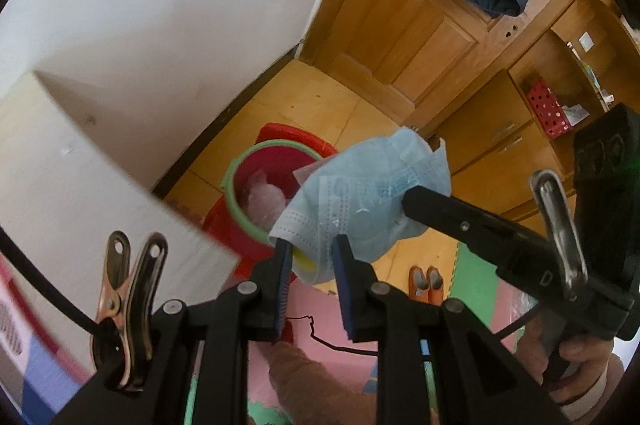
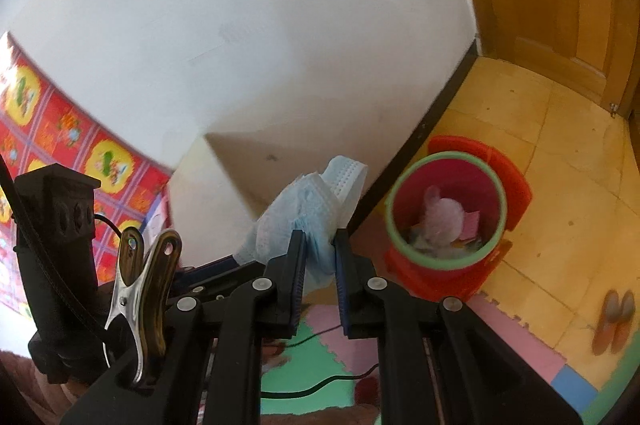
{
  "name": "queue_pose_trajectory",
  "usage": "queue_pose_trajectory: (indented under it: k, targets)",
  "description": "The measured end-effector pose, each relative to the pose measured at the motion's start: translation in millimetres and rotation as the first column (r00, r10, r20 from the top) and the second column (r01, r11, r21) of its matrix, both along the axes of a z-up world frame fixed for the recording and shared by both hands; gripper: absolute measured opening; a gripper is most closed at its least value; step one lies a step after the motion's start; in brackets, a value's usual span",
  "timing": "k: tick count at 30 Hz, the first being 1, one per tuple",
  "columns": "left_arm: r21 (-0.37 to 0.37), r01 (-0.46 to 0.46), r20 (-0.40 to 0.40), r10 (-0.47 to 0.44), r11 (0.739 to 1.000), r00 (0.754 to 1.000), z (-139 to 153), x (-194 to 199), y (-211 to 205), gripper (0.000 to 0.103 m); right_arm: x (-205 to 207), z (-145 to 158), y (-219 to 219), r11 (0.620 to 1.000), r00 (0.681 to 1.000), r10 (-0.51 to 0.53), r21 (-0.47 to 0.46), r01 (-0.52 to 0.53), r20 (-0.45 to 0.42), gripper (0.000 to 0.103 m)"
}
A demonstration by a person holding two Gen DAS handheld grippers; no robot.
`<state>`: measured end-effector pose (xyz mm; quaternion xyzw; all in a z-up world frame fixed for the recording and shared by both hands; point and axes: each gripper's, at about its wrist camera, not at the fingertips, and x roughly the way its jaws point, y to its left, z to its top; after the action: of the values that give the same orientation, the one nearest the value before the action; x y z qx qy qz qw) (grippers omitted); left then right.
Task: Collect trash
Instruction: 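Carry the face mask with both tools over the red bucket, then open both tools to drop the face mask into the bucket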
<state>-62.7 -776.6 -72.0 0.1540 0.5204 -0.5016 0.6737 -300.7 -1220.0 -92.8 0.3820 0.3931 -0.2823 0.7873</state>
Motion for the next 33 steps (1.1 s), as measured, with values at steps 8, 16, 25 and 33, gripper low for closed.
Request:
queue_pose_trajectory:
  k: [8,16,25,33]
  targets:
    - [0.019,0.009,0.016,-0.009,1.000,1.000,-22,-7,-61,0.021,-21,-19,-62,0.999,1.000,-0.018,0.029,0.018,-0.025,0.016]
    - [0.059,-0.020,0.006,0.020,0.998,1.000,-50,-6,-101,0.021,-27,-43,-102,0.999,0.999,0.004,0.050,-0.002,-0.046,0.016]
    - [0.107,-0.055,-0.004,0.056,0.993,0.998,-83,6,-124,0.021,-22,-75,-131,0.996,0.997,0.016,0.092,-0.009,-0.071,0.016]
    - [0.145,-0.077,0.000,0.078,0.986,0.997,-101,10,-136,0.022,-15,-97,-147,0.991,0.994,0.044,0.131,-0.030,-0.097,0.016]
